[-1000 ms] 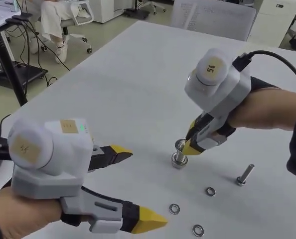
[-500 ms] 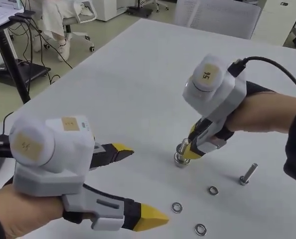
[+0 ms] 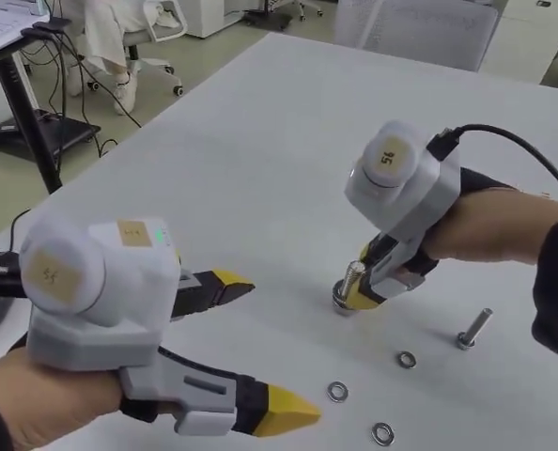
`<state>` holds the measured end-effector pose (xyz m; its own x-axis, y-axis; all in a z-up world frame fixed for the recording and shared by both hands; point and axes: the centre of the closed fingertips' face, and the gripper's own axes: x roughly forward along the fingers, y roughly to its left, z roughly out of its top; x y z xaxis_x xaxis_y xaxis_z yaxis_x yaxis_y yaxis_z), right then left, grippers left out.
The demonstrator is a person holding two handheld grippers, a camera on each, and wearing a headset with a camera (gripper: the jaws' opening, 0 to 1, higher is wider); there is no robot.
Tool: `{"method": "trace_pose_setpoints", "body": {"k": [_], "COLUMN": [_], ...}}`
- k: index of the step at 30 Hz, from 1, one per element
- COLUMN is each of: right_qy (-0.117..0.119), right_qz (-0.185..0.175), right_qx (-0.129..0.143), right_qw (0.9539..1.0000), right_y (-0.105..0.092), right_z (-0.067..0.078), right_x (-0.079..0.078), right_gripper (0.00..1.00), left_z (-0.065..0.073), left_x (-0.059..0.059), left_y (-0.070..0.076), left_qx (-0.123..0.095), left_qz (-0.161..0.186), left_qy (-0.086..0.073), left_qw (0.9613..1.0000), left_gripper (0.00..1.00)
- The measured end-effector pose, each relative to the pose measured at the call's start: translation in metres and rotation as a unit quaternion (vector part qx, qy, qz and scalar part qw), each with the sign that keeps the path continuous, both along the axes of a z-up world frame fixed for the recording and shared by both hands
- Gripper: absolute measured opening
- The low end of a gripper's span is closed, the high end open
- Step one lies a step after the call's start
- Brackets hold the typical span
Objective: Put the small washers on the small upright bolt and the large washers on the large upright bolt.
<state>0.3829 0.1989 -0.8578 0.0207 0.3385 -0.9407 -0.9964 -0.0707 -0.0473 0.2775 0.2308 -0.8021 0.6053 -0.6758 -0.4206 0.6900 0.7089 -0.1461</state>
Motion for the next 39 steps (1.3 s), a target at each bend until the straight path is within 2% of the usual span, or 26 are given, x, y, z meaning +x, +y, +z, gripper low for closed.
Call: {"method": "trace_pose_setpoints", "body": {"k": [9,22,39], "right_qy": [0.000,-0.001,0.002], "right_qz": [0.003,0.001,-0.009], "right_qx": [0.002,0.007,0.003], "right_qw": [1.0000,1.0000,1.0000], "right_y": [0.001,0.000,-0.011], "right_z": [-0.007,-0.007,-0.008], "right_x": [0.000,0.000,0.000], "right_gripper": [0.24,0.25,0.33], "left_z": [0.000,0.001,-0.001], "left_x": [0.000,-0.001,-0.001], "left_y": [0.000,0.000,0.001], "left_qx": [0.000,-0.001,0.001], "left_qz": [-0.001,-0.001,-0.001], "left_qy": [0.002,0.001,0.002], "left_qw": [1.0000,1.0000,1.0000], "left_gripper": [0.84,0.84,0.84]}}
